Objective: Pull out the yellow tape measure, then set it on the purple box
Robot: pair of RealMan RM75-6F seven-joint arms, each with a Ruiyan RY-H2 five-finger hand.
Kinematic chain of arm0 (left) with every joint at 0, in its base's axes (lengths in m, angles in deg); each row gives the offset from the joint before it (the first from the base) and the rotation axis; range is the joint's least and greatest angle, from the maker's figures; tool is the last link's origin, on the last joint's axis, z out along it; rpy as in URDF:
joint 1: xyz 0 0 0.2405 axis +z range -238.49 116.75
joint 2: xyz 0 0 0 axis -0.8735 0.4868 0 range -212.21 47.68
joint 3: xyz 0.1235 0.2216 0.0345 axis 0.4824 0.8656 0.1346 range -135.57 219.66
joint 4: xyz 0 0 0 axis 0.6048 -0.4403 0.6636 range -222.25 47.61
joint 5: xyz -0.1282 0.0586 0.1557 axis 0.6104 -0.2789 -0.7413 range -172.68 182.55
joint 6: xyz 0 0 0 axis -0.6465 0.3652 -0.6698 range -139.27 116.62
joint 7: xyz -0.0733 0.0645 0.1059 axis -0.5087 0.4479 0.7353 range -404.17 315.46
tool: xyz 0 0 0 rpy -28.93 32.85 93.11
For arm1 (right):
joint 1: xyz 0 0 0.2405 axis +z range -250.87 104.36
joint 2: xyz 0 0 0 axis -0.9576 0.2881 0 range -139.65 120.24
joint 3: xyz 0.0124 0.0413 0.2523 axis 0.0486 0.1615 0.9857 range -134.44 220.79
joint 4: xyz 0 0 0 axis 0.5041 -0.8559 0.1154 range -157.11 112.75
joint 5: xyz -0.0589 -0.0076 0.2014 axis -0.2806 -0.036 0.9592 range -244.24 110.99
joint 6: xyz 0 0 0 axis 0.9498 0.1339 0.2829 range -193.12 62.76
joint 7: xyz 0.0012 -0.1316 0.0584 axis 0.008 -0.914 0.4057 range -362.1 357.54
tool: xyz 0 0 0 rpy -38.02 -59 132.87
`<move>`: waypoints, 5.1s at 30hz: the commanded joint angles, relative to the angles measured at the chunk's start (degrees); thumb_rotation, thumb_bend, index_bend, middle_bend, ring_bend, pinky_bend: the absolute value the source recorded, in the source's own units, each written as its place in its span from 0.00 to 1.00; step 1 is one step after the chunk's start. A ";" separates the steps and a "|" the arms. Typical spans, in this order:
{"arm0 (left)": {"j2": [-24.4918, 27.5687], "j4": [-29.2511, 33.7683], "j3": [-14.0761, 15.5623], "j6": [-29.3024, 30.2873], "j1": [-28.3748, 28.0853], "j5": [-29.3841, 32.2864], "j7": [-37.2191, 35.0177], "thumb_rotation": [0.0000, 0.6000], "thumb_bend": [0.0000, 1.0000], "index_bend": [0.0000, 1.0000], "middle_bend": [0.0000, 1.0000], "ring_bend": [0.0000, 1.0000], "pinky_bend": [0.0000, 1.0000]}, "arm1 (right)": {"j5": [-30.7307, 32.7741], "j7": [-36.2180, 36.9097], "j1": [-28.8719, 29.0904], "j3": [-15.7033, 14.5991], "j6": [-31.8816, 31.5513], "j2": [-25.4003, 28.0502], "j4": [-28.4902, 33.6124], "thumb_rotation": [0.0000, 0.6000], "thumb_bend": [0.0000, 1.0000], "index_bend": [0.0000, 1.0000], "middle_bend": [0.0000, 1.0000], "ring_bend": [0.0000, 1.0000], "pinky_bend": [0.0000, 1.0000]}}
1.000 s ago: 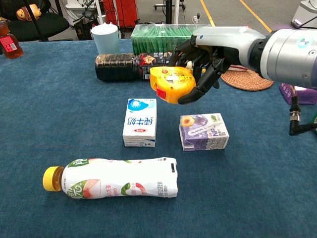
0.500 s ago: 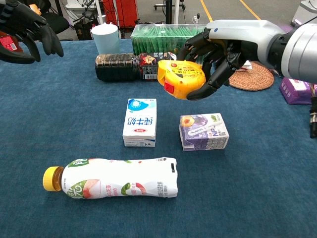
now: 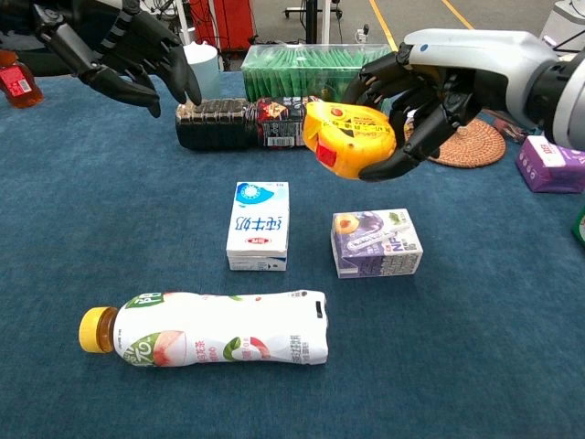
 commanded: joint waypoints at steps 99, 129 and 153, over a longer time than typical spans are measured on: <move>-11.83 -15.71 15.84 9.62 -18.99 -9.75 -33.36 1.00 0.24 0.27 0.12 0.10 0.26 | 0.72 5.63 0.55 4.52 5.36 -2.28 -3.64 1.00 0.28 0.58 0.50 0.57 0.67; -12.61 -16.61 16.92 9.60 -19.67 -7.13 -33.33 1.00 0.24 0.37 0.12 0.10 0.26 | 1.59 7.00 0.40 4.83 5.64 -2.47 -5.37 1.00 0.28 0.58 0.50 0.57 0.67; -12.59 -15.46 13.85 5.76 -17.97 -0.54 -25.30 1.00 0.31 0.51 0.12 0.10 0.28 | 0.92 8.09 0.25 5.14 5.88 -2.38 -5.81 1.00 0.28 0.58 0.50 0.57 0.67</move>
